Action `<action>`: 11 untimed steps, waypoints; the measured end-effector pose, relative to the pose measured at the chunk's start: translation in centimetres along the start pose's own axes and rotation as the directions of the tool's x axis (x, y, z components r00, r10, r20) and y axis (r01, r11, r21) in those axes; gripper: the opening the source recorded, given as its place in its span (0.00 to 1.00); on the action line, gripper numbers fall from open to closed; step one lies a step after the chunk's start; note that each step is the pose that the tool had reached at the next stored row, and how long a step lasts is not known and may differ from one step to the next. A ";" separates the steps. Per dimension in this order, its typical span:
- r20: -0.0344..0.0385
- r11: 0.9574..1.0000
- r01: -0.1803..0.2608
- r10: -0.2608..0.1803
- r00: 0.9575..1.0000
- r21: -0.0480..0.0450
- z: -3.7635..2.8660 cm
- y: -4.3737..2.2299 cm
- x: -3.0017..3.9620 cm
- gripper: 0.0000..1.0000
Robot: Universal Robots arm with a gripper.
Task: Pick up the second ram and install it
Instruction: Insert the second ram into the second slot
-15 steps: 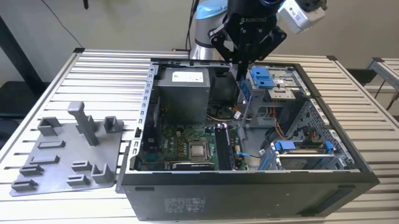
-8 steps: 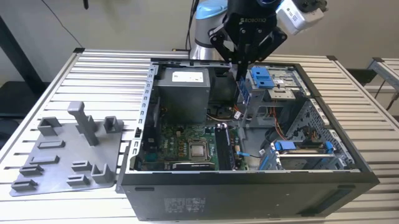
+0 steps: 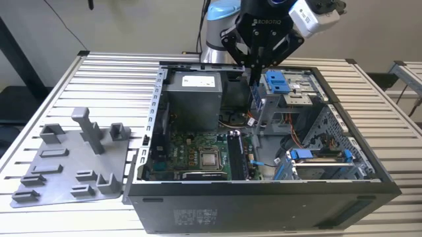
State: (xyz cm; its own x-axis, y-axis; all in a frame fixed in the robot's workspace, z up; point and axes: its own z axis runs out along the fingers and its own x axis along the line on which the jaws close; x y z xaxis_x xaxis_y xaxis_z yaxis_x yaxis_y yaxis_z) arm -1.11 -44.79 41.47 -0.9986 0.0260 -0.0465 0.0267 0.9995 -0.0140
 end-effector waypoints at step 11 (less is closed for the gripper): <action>-0.001 0.996 -0.087 0.087 0.996 0.004 0.05 0.00 0.00 0.14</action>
State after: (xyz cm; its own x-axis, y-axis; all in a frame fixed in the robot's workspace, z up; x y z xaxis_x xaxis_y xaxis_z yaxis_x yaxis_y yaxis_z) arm -1.11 -44.79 41.42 -0.9925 0.1133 -0.0465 0.1140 0.9934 -0.0140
